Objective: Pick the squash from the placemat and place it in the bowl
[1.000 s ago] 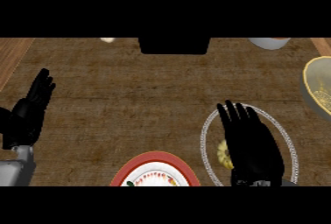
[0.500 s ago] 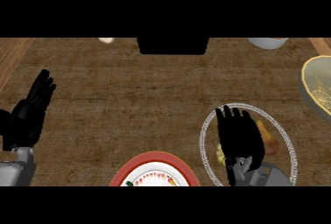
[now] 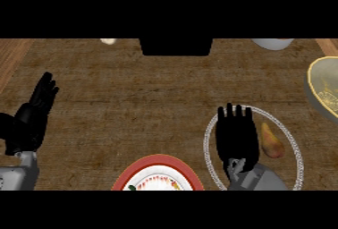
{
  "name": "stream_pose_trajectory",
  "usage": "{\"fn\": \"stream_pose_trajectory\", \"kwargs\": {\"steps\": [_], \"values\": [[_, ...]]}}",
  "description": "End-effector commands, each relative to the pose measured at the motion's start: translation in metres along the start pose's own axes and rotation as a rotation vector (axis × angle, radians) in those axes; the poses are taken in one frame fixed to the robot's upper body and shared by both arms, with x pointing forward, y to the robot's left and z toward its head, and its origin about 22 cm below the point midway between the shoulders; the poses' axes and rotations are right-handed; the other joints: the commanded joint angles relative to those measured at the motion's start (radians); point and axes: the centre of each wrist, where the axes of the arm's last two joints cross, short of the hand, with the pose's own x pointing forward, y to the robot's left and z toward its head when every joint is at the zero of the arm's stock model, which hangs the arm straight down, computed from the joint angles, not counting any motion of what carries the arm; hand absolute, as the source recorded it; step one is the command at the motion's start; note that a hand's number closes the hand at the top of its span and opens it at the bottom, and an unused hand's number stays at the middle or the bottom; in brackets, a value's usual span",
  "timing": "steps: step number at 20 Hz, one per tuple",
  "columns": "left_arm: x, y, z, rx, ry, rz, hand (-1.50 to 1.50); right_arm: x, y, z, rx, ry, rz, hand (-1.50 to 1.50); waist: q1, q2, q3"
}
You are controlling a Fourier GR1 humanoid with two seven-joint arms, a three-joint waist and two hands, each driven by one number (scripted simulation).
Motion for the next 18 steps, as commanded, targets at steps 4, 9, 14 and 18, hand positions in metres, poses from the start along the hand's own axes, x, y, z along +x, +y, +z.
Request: {"fn": "stream_pose_trajectory", "kwargs": {"steps": [4,9,14,18], "values": [[-0.015,0.011,0.011,0.013,0.007,0.015,0.0,0.012,0.04,0.012,0.094,0.089,0.001,-1.5,-0.002,0.0,0.0],[0.005,0.01,-0.006,0.008,-0.008,0.003,0.0,0.01,0.048,-0.015,0.101,0.089,0.021,-1.5,-0.002,0.001,0.001],[-0.012,0.009,0.008,-0.001,-0.003,0.002,0.0,-0.004,0.058,-0.013,0.074,0.102,0.002,-1.5,-0.001,0.0,0.001],[0.005,0.011,-0.007,0.001,0.002,-0.003,0.0,-0.005,0.076,-0.017,0.071,0.125,0.004,-1.5,-0.004,0.001,0.001]]}}
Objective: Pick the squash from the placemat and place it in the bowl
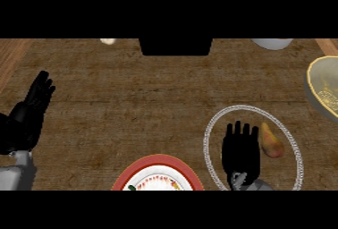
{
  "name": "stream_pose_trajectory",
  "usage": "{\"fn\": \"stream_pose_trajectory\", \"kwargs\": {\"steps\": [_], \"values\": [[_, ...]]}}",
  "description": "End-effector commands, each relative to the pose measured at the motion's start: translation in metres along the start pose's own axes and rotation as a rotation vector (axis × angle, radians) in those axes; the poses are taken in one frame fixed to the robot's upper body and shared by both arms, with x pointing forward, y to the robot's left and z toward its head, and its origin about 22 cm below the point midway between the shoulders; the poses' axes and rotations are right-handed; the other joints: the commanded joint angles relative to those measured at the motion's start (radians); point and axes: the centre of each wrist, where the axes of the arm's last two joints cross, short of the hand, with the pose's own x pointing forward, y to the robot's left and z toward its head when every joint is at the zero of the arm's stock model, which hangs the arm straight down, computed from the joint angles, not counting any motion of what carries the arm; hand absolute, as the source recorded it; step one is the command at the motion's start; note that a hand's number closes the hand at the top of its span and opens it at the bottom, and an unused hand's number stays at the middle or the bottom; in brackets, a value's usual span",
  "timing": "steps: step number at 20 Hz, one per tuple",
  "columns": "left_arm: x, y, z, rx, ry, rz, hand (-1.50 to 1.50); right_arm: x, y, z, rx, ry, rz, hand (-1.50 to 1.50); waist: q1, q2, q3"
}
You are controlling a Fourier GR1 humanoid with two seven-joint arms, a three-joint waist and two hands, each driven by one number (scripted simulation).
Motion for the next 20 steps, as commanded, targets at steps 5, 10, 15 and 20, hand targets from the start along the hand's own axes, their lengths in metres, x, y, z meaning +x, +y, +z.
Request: {"fn": "stream_pose_trajectory", "kwargs": {"steps": [5,10,15,20], "values": [[0.003,0.005,-0.006,0.009,0.007,0.011,0.0,0.008,0.017,-0.032,0.022,0.013,-0.068,1.5,0.003,0.001,0.0],[-0.007,-0.011,0.0,-0.015,0.012,0.015,0.0,0.019,0.014,-0.034,0.042,-0.079,-0.058,1.5,0.003,0.001,0.0],[-0.001,-0.001,-0.009,0.005,0.007,0.004,0.0,0.02,0.015,-0.055,0.011,-0.087,-0.051,1.5,0.003,0.001,0.0],[-0.007,-0.007,-0.002,-0.005,0.005,0.002,0.0,-0.028,-0.025,-0.085,-0.007,0.016,-0.331,1.5,0.012,0.008,0.001]]}}
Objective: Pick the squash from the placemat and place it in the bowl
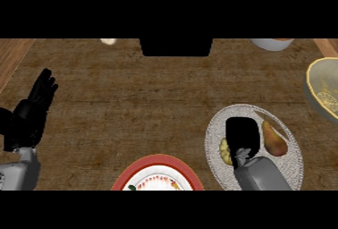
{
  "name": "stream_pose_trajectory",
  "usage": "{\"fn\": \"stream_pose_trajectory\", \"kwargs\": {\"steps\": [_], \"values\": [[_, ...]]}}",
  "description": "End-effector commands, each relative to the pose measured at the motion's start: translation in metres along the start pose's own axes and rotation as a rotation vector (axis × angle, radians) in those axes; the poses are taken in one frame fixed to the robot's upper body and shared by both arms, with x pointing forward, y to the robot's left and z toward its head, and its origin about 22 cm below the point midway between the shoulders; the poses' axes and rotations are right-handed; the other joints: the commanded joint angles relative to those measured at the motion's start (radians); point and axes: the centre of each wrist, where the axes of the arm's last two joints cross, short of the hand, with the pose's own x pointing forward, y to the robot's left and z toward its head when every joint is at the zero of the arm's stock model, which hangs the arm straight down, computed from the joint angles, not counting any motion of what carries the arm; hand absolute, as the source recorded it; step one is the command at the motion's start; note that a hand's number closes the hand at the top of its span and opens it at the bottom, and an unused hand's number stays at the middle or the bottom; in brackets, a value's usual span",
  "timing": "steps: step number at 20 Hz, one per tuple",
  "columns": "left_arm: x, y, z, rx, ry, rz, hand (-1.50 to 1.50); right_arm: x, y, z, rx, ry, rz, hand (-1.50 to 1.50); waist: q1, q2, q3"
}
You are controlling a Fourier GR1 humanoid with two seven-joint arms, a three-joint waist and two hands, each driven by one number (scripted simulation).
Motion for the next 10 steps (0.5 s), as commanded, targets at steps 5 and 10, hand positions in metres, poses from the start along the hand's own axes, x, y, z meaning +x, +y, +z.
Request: {"fn": "stream_pose_trajectory", "kwargs": {"steps": [5,10], "values": [[0.015,0.005,-0.006,-0.008,-0.056,-0.005,0.0,-0.08,-0.065,-0.061,-0.038,0.304,-0.649,1.5,0.032,0.033,0.012],[0.007,-0.017,-0.002,-0.052,-0.03,0.01,0.0,-0.103,-0.109,-0.096,-0.171,0.421,-0.684,1.5,0.049,0.027,0.008]]}}
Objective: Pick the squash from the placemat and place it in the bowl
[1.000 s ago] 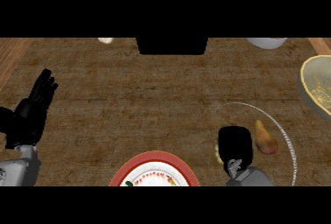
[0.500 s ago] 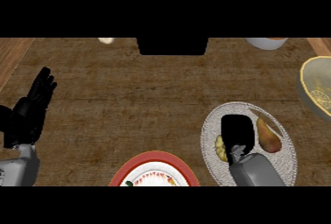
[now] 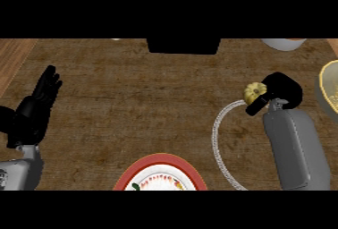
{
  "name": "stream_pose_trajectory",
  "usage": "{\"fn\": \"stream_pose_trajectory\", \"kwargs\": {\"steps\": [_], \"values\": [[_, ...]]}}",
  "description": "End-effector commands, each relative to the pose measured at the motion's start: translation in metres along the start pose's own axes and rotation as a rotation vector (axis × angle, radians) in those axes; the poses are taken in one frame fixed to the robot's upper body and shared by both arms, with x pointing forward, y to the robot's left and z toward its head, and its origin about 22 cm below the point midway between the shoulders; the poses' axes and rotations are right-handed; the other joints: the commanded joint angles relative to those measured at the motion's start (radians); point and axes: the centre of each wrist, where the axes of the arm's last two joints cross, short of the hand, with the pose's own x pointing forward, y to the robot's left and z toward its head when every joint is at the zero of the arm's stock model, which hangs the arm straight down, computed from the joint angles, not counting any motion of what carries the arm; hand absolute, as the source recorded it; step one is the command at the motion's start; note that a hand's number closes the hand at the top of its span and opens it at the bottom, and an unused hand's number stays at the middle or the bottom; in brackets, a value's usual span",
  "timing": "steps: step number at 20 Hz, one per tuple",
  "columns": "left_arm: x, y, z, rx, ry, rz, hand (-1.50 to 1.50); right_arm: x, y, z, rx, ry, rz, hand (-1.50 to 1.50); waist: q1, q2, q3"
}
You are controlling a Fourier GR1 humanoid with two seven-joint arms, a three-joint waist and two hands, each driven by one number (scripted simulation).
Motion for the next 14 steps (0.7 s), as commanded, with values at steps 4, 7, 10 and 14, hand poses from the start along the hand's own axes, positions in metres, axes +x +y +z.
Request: {"fn": "stream_pose_trajectory", "kwargs": {"steps": [4,7,10,14], "values": [[0.003,0.003,-0.014,0.01,-0.003,-0.005,0.0,0.035,-0.063,-0.024,-0.256,0.089,-0.09,1.5,-0.005,-0.004,-0.002],[0.001,0.0,-0.004,0.008,0.026,-0.007,0.0,0.055,-0.092,0.004,-0.46,0.11,-0.095,1.5,-0.019,-0.018,-0.003],[-0.01,-0.004,0.0,0.011,0.013,0.0,0.0,0.058,-0.121,0.007,-0.646,0.136,-0.162,1.5,-0.016,-0.013,-0.004],[-0.008,0.002,0.0,0.026,0.032,-0.01,0.0,0.053,-0.15,0.015,-0.703,0.126,-0.263,1.5,-0.033,-0.019,-0.003]]}}
